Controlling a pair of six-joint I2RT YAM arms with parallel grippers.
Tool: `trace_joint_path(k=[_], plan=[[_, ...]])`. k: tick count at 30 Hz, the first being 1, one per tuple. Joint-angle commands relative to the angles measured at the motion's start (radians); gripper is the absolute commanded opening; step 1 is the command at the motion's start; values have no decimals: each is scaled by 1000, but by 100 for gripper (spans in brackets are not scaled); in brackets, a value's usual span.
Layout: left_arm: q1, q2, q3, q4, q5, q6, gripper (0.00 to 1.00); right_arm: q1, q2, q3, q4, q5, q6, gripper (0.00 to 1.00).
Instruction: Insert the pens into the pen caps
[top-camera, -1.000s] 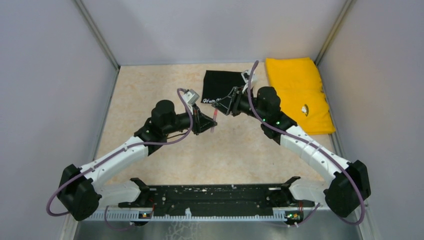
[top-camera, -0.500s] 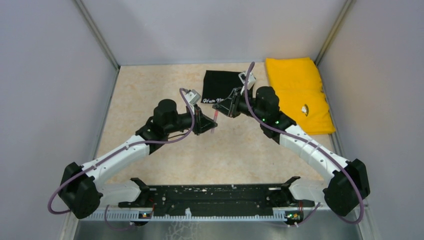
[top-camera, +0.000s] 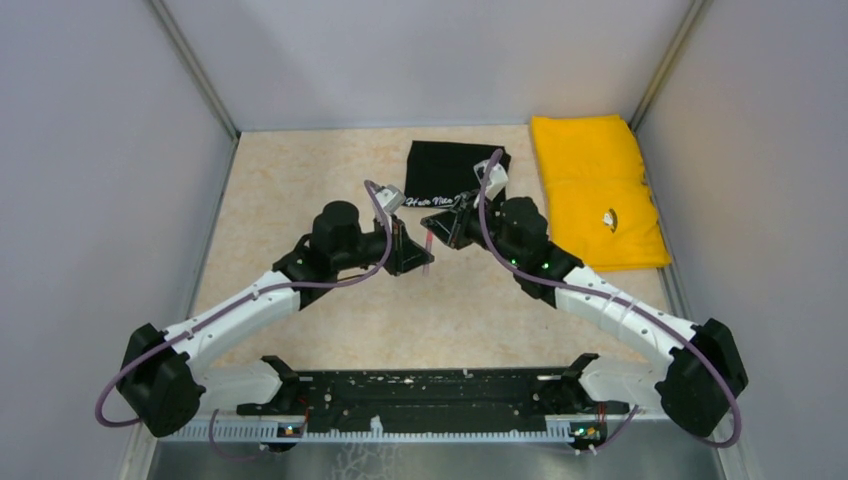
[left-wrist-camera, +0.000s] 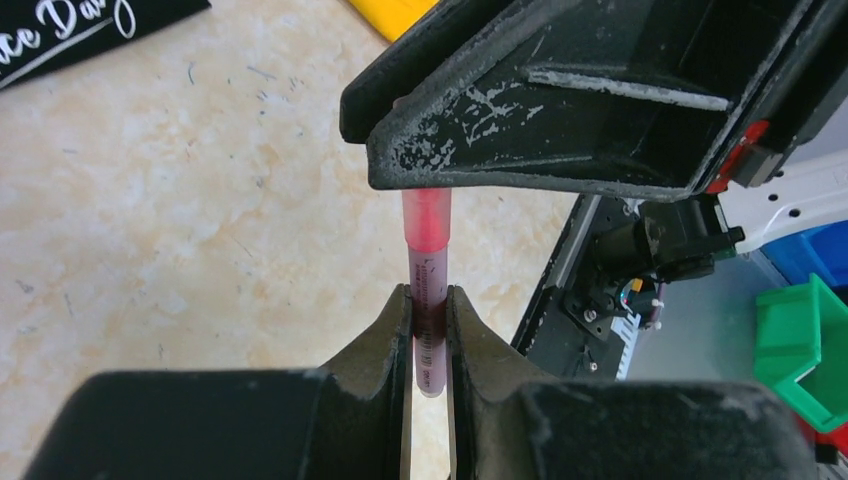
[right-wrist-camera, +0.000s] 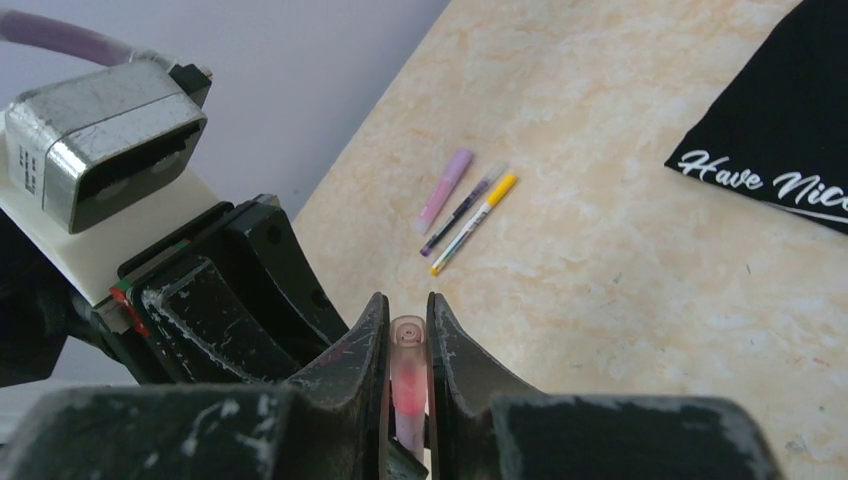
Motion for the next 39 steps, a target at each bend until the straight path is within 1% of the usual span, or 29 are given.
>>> trace_joint_path(k=[1, 5, 16, 19, 23, 30, 39], plan=[[1, -45, 98, 224, -79, 3, 0, 96, -12, -134, -145, 4, 21, 0], [1, -44, 112, 230, -89, 7, 0, 125, -32, -193, -137, 18, 40, 0], [9, -53, 126, 240, -159, 21, 0, 287, -60, -313, -138, 128, 111, 0], [24, -48, 136, 252, -157, 16, 0, 342, -34, -343, -102, 142, 140, 0], [33, -44, 154, 256, -169, 22, 0, 422, -16, -367, -95, 181, 176, 0], [59, -53, 164, 261, -173, 25, 0, 454, -5, -407, -106, 217, 187, 0], [100, -51, 162, 276, -137, 6, 0, 495, 68, -414, -82, 196, 169, 0]])
